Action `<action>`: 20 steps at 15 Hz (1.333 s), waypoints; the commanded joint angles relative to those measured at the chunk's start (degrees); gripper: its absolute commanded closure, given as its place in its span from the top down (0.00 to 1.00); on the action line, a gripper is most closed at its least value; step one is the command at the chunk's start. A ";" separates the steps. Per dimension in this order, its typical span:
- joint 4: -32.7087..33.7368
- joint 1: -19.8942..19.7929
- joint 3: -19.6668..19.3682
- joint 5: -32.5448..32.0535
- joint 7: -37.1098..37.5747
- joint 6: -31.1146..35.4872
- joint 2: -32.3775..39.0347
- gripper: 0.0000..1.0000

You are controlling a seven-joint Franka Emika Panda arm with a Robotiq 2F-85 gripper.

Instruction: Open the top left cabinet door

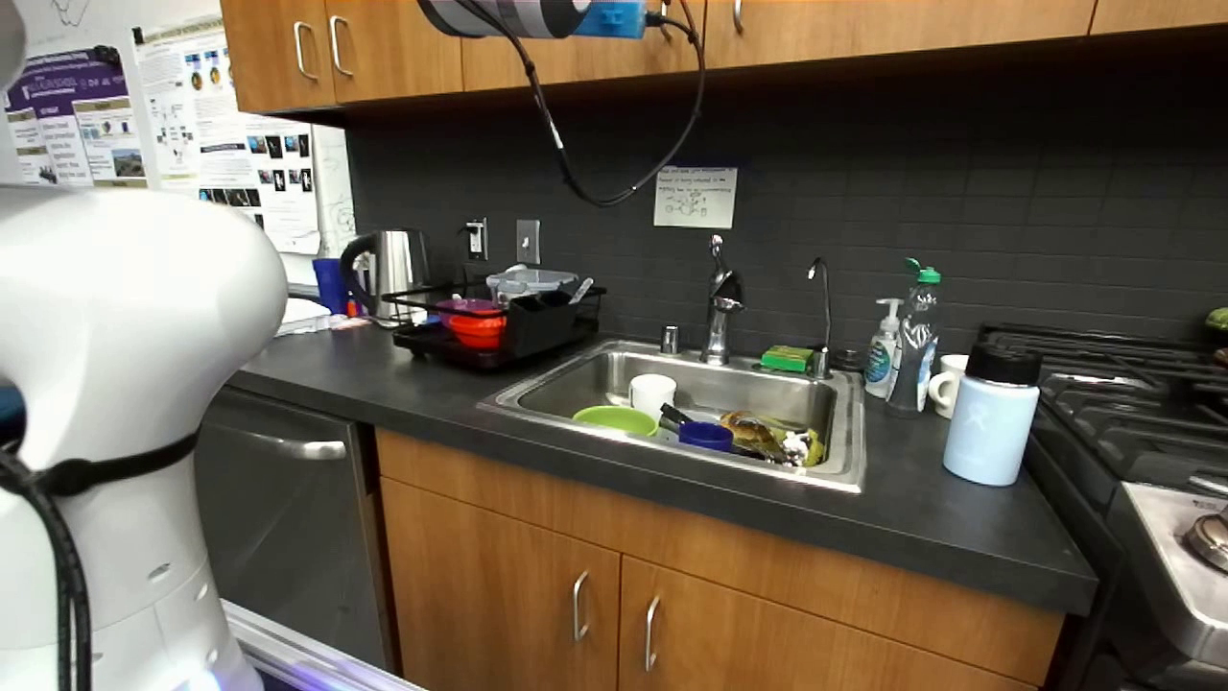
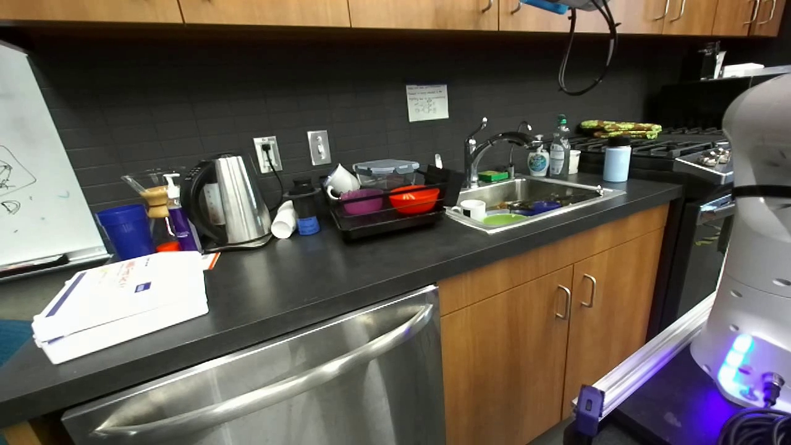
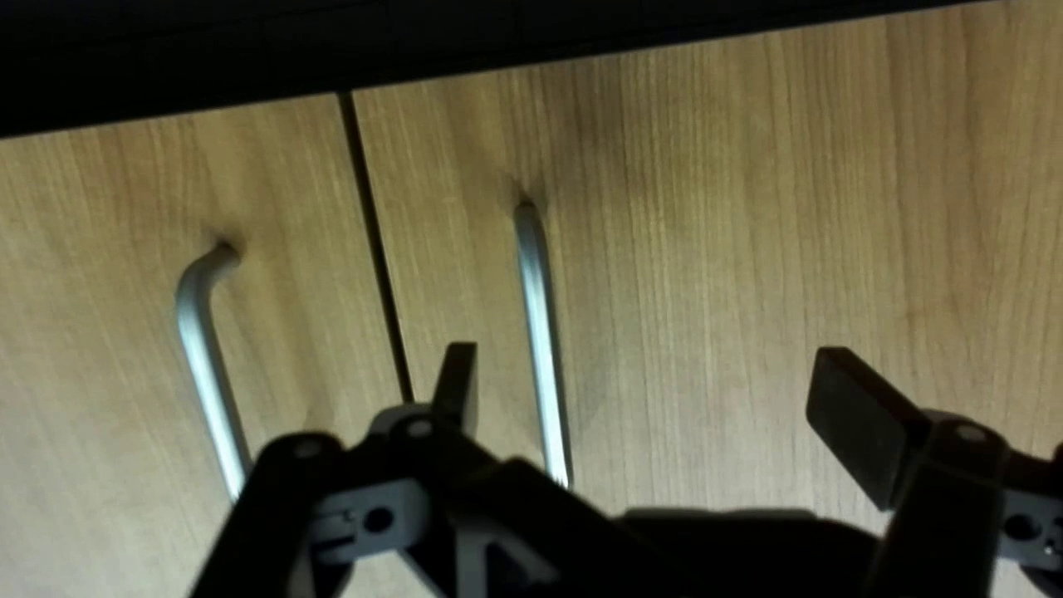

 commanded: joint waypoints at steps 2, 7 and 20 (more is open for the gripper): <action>2.21 4.34 -3.53 -1.14 -1.37 0.79 0.76 1.00; 2.57 7.99 -6.39 -1.25 -2.71 1.19 0.56 1.00; 7.69 20.76 -17.38 -1.92 -9.44 1.49 0.27 1.00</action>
